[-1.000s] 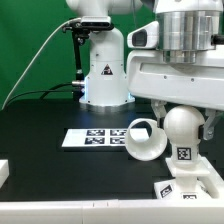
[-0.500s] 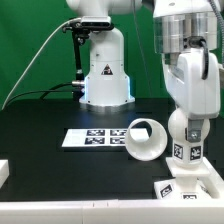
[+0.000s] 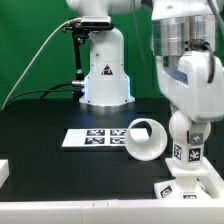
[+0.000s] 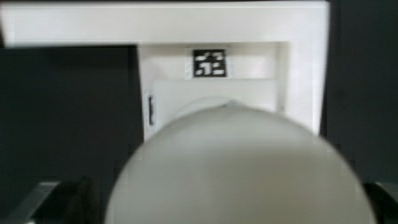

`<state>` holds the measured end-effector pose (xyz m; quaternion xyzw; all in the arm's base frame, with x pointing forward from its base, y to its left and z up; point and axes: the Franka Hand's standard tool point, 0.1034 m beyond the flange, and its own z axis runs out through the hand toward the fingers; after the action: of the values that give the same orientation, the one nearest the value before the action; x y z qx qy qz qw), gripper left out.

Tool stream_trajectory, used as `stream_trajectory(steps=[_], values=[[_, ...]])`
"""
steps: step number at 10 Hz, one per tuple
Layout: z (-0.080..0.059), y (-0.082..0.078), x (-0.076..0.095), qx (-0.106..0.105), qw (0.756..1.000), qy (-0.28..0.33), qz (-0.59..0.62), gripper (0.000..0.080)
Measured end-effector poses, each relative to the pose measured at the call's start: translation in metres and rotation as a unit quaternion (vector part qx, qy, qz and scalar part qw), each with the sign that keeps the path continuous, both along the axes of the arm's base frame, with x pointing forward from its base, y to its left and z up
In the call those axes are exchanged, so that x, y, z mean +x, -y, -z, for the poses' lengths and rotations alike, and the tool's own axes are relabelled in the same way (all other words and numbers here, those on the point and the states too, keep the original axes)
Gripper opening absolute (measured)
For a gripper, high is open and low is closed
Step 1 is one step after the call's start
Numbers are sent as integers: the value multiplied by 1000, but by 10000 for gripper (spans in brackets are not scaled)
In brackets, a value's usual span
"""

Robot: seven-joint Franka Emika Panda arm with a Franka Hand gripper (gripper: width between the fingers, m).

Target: Assemble lamp

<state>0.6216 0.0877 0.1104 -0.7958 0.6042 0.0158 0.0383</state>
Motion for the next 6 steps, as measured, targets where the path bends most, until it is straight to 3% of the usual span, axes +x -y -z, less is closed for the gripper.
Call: stream_trajectory(steps=[2, 5, 6], values=[[1, -8, -4, 1, 992, 0, -126, 697], [1, -6, -3, -2, 976, 8, -217, 699], [-2, -8, -3, -20, 957, 7, -290, 699]])
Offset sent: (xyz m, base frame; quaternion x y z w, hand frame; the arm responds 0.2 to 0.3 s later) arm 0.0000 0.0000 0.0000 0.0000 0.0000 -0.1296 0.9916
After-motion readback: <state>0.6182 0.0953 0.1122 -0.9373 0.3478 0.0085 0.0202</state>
